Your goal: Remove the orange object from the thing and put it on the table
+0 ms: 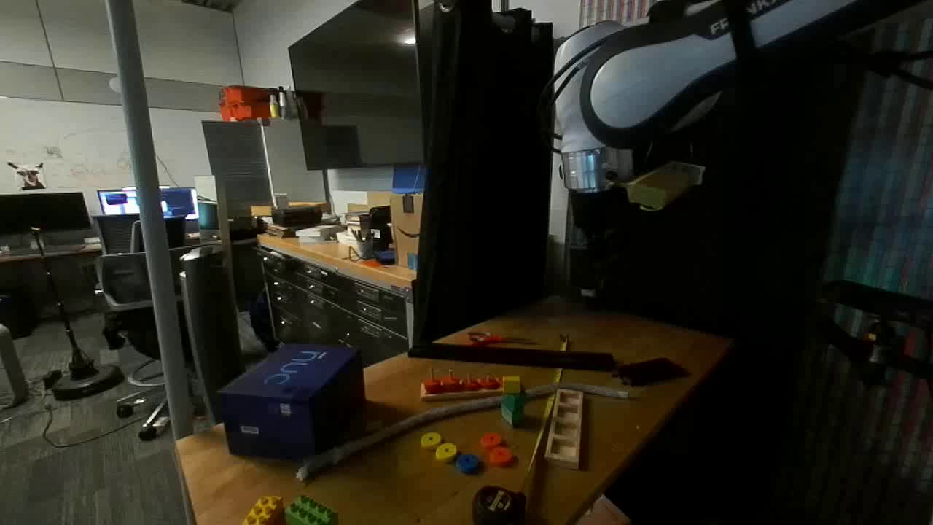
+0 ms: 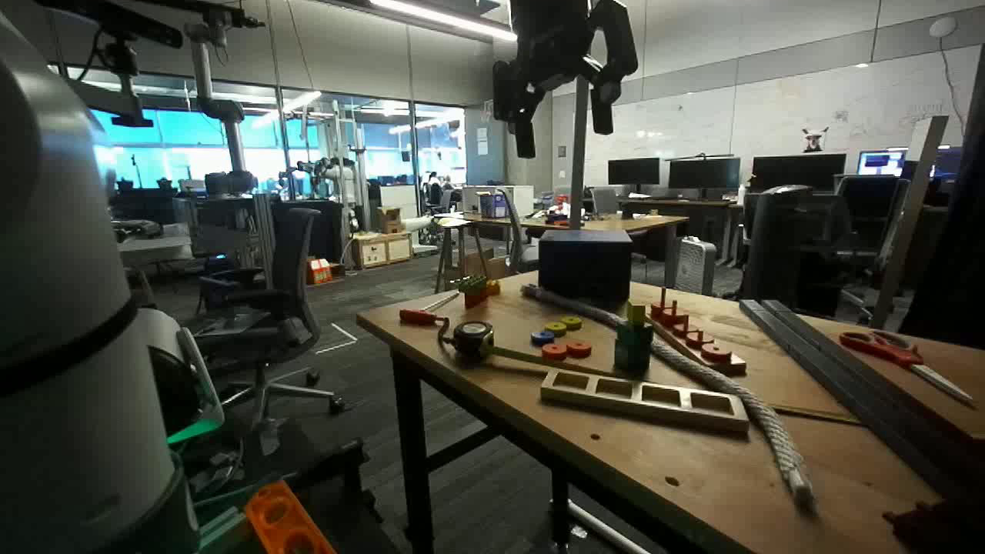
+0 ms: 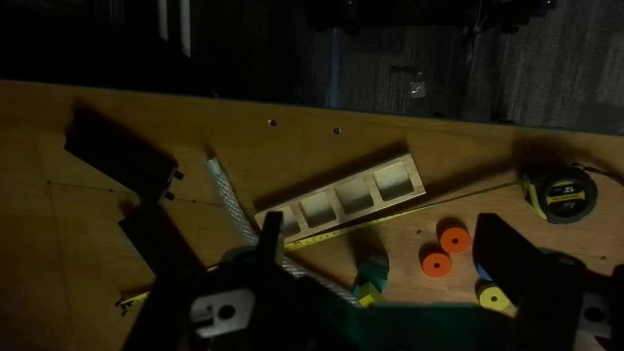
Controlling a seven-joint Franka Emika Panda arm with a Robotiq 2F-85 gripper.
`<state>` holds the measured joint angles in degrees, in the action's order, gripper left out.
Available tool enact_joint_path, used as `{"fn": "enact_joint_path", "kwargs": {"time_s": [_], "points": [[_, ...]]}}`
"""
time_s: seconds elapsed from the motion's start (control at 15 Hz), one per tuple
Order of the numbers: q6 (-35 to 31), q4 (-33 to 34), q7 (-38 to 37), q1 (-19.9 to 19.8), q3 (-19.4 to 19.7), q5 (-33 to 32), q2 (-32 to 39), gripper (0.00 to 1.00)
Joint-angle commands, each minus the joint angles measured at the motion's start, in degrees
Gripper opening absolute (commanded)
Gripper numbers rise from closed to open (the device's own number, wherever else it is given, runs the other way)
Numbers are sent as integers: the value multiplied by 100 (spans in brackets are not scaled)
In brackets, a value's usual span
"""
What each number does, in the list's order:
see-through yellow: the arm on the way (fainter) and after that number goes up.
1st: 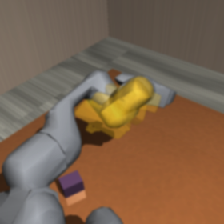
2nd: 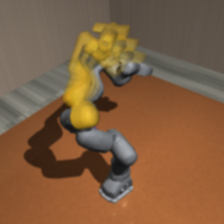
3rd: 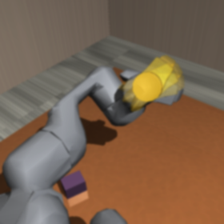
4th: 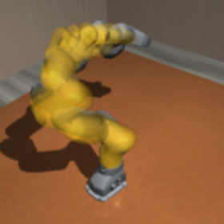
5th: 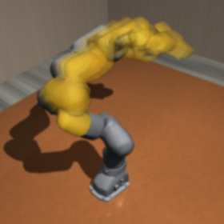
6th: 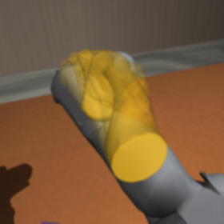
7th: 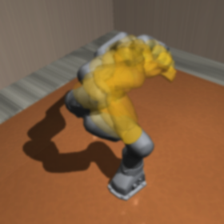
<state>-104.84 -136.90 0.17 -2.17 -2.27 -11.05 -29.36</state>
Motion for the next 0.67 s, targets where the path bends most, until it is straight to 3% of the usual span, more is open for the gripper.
{"fn": "enact_joint_path", "kwargs": {"time_s": [0.0,0.33,0.6], "points": [[19,36,-25,66,53,-25,1,100],[20,86,-25,66,53,-25,-10,100],[-962,-71,-94,154,-99,-253,55,100]]}}
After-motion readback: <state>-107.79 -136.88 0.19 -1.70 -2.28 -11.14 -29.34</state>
